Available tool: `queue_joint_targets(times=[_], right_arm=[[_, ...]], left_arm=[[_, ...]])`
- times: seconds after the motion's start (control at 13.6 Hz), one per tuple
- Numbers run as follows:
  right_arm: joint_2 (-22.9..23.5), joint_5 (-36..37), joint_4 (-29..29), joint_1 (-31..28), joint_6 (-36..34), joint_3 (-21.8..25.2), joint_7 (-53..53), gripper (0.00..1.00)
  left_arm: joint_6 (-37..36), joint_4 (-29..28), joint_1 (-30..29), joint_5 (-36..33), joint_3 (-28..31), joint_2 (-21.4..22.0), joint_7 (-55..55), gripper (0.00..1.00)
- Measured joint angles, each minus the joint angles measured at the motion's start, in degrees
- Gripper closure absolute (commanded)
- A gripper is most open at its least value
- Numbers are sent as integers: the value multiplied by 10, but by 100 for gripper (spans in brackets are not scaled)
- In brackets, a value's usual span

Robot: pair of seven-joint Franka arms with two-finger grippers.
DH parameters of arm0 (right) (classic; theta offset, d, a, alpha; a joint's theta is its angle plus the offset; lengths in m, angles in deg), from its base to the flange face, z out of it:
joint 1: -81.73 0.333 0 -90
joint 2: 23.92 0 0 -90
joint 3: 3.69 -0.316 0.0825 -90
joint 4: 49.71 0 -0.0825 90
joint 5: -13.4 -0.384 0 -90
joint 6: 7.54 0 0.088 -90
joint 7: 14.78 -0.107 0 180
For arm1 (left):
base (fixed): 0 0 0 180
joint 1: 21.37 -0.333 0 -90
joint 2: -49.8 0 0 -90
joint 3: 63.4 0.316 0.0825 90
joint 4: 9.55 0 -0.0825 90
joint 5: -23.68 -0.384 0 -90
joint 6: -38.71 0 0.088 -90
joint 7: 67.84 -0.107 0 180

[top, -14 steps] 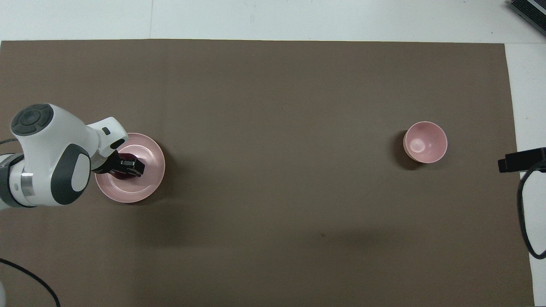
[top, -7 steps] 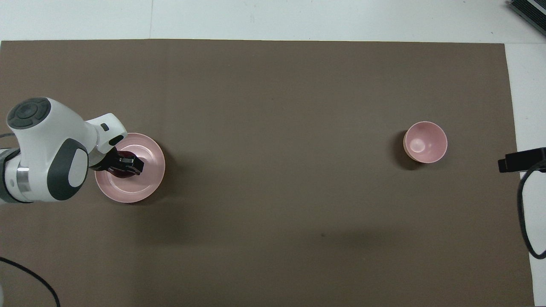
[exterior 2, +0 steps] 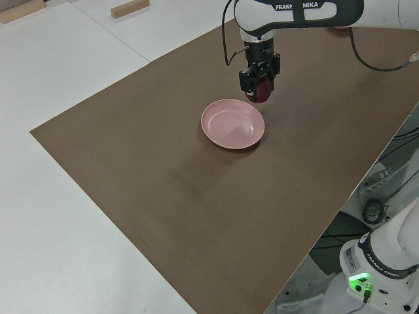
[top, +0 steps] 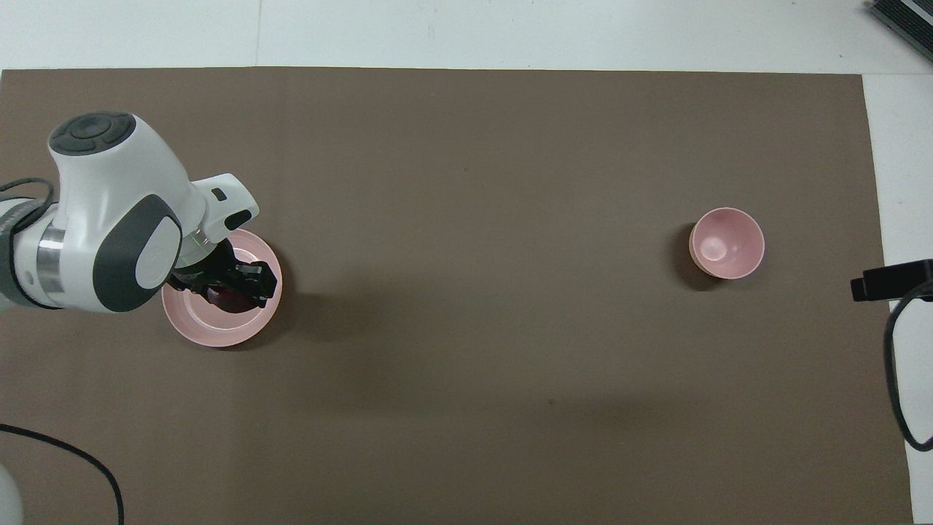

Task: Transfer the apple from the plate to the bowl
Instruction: 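Close the left gripper on the red apple and lift it, then carry the apple with the left gripper toward the right gripper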

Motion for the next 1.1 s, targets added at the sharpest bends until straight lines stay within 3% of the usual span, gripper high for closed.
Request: queue_joint_targets(times=[0.29, 0.66, 1.1], right_arm=[[-1, 0, -2, 0, -2, 0, 0, 0], [-5, 0, -4, -1, -19, 0, 0, 0], [-8, 0, -2, -2, -19, 0, 0, 0]], left_arm=[[-102, 57, 0, 71, 2, -16, 45, 100], [-150, 64, 2, 198, 1, -30, 112, 100], [-159, 64, 50, 414, -7, -31, 302, 100]])
